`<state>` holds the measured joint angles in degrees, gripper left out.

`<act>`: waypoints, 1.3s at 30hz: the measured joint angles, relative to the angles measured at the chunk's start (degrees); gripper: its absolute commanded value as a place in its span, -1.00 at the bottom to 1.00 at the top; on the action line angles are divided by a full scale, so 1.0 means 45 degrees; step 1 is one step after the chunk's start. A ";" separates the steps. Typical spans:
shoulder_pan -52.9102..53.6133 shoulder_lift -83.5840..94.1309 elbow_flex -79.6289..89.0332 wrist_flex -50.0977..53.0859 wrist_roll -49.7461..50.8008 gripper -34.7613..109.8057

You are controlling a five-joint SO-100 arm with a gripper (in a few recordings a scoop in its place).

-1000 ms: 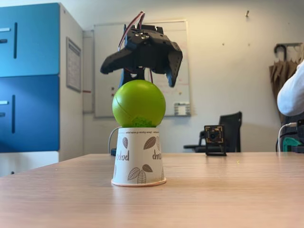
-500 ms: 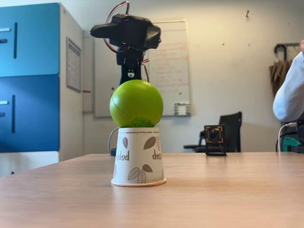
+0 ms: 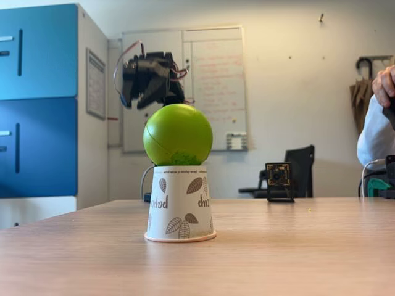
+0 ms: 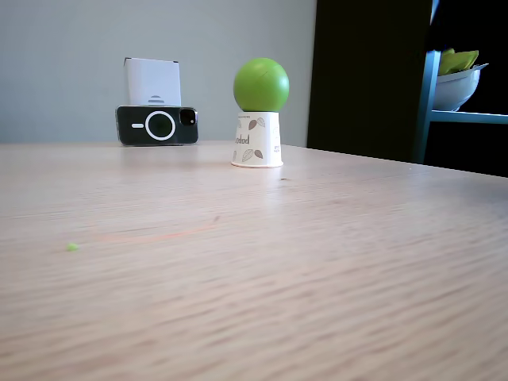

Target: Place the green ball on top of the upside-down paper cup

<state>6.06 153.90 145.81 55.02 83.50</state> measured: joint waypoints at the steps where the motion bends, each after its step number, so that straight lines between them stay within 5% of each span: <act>1: -0.0098 0.0645 0.0801 0.0176 0.0039 -0.52; 17: -0.1641 0.6758 0.7109 0.3496 0.0098 -0.52; 24: -0.1719 0.7891 0.7246 0.5234 0.0098 -0.52; 39: -0.1777 0.8125 0.7285 0.5352 0.0098 -0.52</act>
<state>-1.93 190.46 178.59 79.10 83.94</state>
